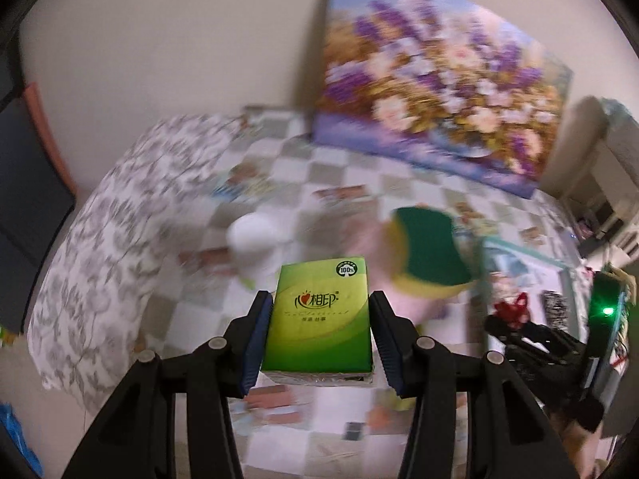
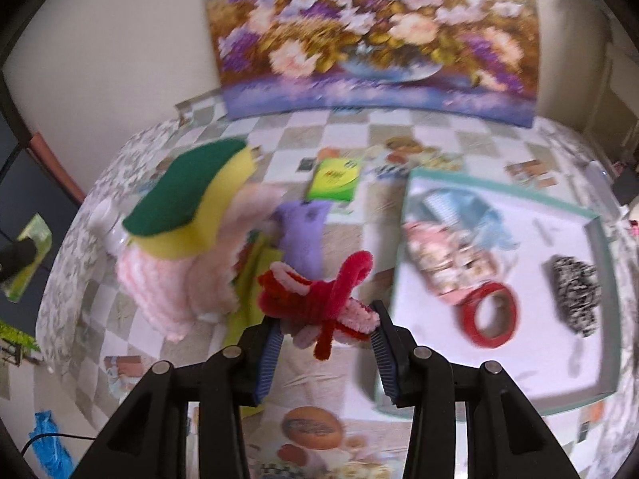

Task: Organize soft objects
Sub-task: 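Carry the tissue pack and red flower into the white tray and release both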

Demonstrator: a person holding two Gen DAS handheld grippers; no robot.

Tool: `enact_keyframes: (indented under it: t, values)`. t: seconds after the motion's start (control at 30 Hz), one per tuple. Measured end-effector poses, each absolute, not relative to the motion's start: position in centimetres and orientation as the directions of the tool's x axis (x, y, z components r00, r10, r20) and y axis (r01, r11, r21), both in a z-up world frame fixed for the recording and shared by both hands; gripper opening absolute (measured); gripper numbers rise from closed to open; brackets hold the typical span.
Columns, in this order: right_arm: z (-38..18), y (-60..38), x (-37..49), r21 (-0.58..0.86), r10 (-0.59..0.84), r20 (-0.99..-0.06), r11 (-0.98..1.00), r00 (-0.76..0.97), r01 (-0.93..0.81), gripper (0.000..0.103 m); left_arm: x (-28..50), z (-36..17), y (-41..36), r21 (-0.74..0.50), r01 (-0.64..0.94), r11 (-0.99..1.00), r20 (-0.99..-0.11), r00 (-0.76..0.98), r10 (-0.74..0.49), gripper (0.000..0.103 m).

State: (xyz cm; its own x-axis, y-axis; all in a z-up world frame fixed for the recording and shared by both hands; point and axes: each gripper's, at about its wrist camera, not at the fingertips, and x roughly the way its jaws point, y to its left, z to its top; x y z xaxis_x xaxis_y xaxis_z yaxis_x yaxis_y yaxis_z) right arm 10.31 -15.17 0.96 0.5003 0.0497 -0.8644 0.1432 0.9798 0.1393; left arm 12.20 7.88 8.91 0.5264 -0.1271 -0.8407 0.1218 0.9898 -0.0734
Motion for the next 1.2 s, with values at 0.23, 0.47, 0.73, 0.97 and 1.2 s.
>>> enact_keyframes:
  t: [0.23, 0.47, 0.73, 0.97, 1.2]
  values:
    - [3.3, -19.0, 8.9, 0.116, -0.029, -0.840, 0.966, 0.542, 0.233, 0.045, 11.8, 10.4, -0.8, -0.078, 0.252, 0.965, -0.834, 0.513, -0.202, 0.051]
    - [3.8, -25.3, 7.3, 0.152, -0.101, -0.832, 0.904, 0.546, 0.399, 0.045, 11.8, 9.0, -8.0, -0.065, 0.345, 0.936, -0.868, 0.443, -0.224, 0.051]
    - [2.8, -31.4, 5.1, 0.163, -0.167, -0.845, 0.824, 0.509, 0.542, 0.045, 11.3, 5.7, -15.0, -0.074, 0.393, 0.917, -0.906, 0.358, -0.227, 0.051]
    - [1.4, -35.1, 3.6, 0.172, -0.192, -0.862, 0.760, 0.469, 0.627, 0.045, 11.1, 1.6, -18.5, -0.115, 0.366, 0.923, -0.937, 0.269, -0.223, 0.051]
    - [-1.1, -36.2, 3.6, 0.163, -0.145, -0.906, 0.746, 0.398, 0.645, 0.046, 11.2, -2.6, -19.1, -0.125, 0.348, 0.929, -0.953, 0.218, -0.210, 0.051]
